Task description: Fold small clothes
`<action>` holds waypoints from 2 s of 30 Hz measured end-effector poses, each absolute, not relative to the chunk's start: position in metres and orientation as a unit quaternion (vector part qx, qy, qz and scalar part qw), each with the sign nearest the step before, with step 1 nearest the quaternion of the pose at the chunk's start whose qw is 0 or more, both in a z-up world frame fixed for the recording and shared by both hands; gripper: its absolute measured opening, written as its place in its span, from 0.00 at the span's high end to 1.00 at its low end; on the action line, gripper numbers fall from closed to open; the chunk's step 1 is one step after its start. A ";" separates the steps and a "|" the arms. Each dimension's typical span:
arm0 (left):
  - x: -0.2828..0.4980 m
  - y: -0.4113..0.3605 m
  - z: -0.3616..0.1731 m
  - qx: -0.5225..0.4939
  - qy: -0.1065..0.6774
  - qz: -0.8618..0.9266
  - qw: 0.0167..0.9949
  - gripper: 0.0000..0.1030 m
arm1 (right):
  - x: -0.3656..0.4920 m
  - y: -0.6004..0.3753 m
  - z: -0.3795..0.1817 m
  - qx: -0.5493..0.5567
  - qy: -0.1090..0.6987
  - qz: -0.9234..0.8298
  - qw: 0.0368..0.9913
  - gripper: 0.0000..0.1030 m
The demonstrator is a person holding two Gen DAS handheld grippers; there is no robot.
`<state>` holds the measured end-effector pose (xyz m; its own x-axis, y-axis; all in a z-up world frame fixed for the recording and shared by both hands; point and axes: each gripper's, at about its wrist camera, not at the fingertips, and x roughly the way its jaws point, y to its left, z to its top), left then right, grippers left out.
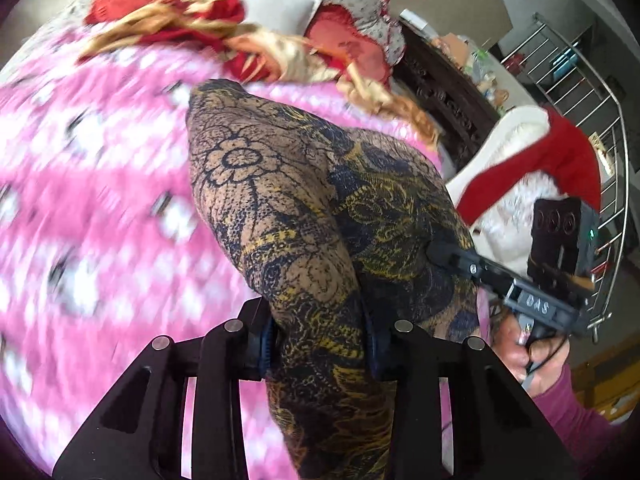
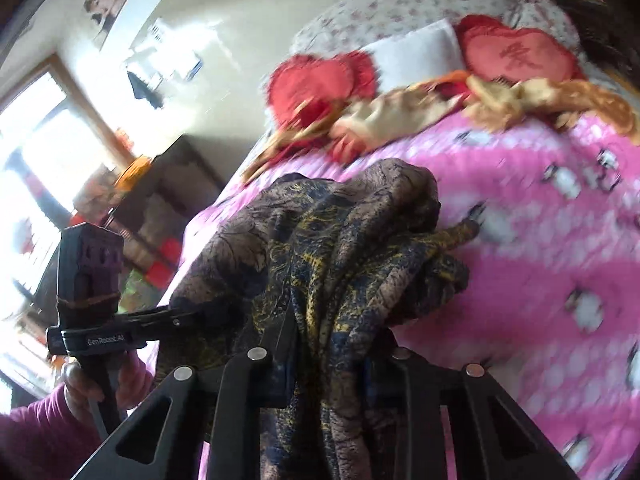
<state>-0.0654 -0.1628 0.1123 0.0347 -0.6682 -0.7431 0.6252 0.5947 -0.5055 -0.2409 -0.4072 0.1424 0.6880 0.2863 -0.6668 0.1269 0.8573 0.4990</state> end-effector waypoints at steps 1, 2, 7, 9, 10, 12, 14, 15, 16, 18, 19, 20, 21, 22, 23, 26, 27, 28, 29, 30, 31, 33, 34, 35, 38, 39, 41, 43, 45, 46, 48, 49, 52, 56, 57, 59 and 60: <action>-0.074 -0.152 0.105 -0.010 0.539 -0.441 0.718 0.67 | -0.246 -0.397 0.137 0.265 0.398 0.050 0.877 0.77; -0.081 -0.143 0.097 -0.001 0.547 -0.434 0.716 0.67 | -0.250 -0.384 0.128 0.265 0.409 0.054 0.872 0.76; -0.104 -0.113 0.055 0.045 0.577 -0.385 0.718 0.64 | -0.260 -0.347 0.073 0.219 0.519 0.021 0.826 0.61; -0.109 -0.109 0.066 0.056 0.555 -0.373 0.742 0.58 | -0.272 -0.341 0.090 0.176 0.501 -0.005 0.847 0.53; -0.111 -0.108 0.070 0.063 0.549 -0.367 0.749 0.56 | -0.275 -0.338 0.100 0.163 0.491 -0.014 0.856 0.53; -0.113 -0.112 0.078 0.077 0.540 -0.351 0.761 0.53 | -0.278 -0.332 0.125 0.146 0.462 -0.014 0.875 0.53; -0.112 -0.117 0.082 0.085 0.529 -0.338 0.774 0.53 | -0.272 -0.323 0.140 0.136 0.443 0.002 0.886 0.53; -0.114 -0.119 0.084 0.090 0.521 -0.330 0.782 0.53 | -0.266 -0.317 0.143 0.131 0.440 0.020 0.888 0.53; -0.115 -0.122 0.086 0.097 0.510 -0.320 0.793 0.53 | -0.260 -0.308 0.141 0.125 0.439 0.033 0.889 0.53; -0.115 -0.128 0.088 0.106 0.496 -0.310 0.804 0.53 | -0.244 -0.299 0.129 0.119 0.446 0.025 0.887 0.54; -0.113 -0.128 0.084 0.106 0.493 -0.310 0.806 0.53 | -0.235 -0.299 0.116 0.124 0.458 0.018 0.880 0.54; -0.113 -0.130 0.081 0.105 0.492 -0.308 0.807 0.53 | -0.231 -0.301 0.104 0.129 0.470 0.014 0.873 0.55; -0.113 -0.130 0.078 0.105 0.494 -0.305 0.807 0.53 | -0.227 -0.303 0.092 0.128 0.482 0.002 0.867 0.59; -0.111 -0.131 0.072 0.104 0.497 -0.303 0.806 0.52 | -0.225 -0.308 0.079 0.125 0.494 -0.013 0.860 0.60; -0.111 -0.138 0.068 0.106 0.497 -0.300 0.807 0.52 | -0.225 -0.314 0.068 0.135 0.497 -0.016 0.857 0.60; -0.111 -0.138 0.063 0.109 0.492 -0.293 0.812 0.52 | -0.229 -0.314 0.067 0.144 0.484 -0.021 0.863 0.60; -0.111 -0.138 0.064 0.109 0.491 -0.293 0.813 0.52 | -0.231 -0.310 0.072 0.133 0.484 -0.025 0.865 0.60; -0.112 -0.138 0.064 0.108 0.489 -0.293 0.815 0.52 | -0.236 -0.305 0.078 0.120 0.483 -0.029 0.867 0.59; -0.113 -0.137 0.066 0.109 0.486 -0.293 0.816 0.52 | -0.242 -0.302 0.085 0.112 0.483 -0.029 0.868 0.59; -0.115 -0.136 0.068 0.111 0.482 -0.292 0.819 0.52 | -0.249 -0.297 0.092 0.104 0.480 -0.027 0.871 0.58; -0.116 -0.137 0.069 0.113 0.479 -0.290 0.820 0.52 | -0.254 -0.294 0.097 0.100 0.477 -0.024 0.873 0.58; -0.122 -0.135 0.074 0.117 0.470 -0.290 0.825 0.52 | -0.270 -0.289 0.104 0.099 0.477 -0.020 0.873 0.53; -0.123 -0.135 0.076 0.118 0.466 -0.289 0.828 0.52 | -0.278 -0.287 0.100 0.098 0.483 -0.024 0.870 0.53; -0.126 -0.134 0.079 0.119 0.461 -0.287 0.831 0.52 | -0.283 -0.284 0.095 0.093 0.492 -0.033 0.865 0.53; -0.133 -0.128 0.090 0.118 0.446 -0.284 0.841 0.52 | -0.294 -0.286 0.063 0.097 0.529 -0.055 0.841 0.53; -0.134 -0.127 0.093 0.118 0.441 -0.283 0.844 0.52 | -0.296 -0.287 0.061 0.105 0.529 -0.054 0.840 0.53; -0.139 -0.121 0.104 0.117 0.424 -0.277 0.854 0.52 | -0.303 -0.284 0.070 0.106 0.515 -0.057 0.849 0.53; -0.142 -0.115 0.113 0.116 0.406 -0.265 0.867 0.52 | -0.307 -0.283 0.084 0.101 0.497 -0.065 0.860 0.53; -0.145 -0.110 0.123 0.113 0.395 -0.259 0.874 0.52 | -0.309 -0.282 0.100 0.102 0.474 -0.079 0.871 0.42; -0.146 -0.108 0.125 0.112 0.392 -0.258 0.876 0.52 | -0.309 -0.283 0.107 0.105 0.466 -0.086 0.874 0.35; -0.148 -0.104 0.133 0.110 0.386 -0.255 0.880 0.52 | -0.307 -0.284 0.120 0.113 0.450 -0.099 0.881 0.25; -0.149 -0.103 0.135 0.110 0.385 -0.253 0.881 0.52 | -0.307 -0.282 0.126 0.115 0.439 -0.105 0.885 0.25; -0.151 -0.099 0.139 0.104 0.385 -0.250 0.882 0.52 | -0.303 -0.275 0.143 0.109 0.423 -0.128 0.891 0.24; -0.155 -0.096 0.141 0.100 0.380 -0.245 0.886 0.52 | -0.297 -0.268 0.150 0.096 0.416 -0.138 0.894 0.17; -0.156 -0.095 0.142 0.102 0.379 -0.244 0.887 0.52 | -0.296 -0.265 0.152 0.091 0.414 -0.140 0.895 0.17; -0.157 -0.096 0.142 0.103 0.378 -0.242 0.888 0.52 | -0.297 -0.262 0.154 0.083 0.409 -0.143 0.897 0.16; -0.157 -0.096 0.142 0.102 0.377 -0.241 0.888 0.52 | -0.297 -0.261 0.154 0.080 0.408 -0.144 0.898 0.15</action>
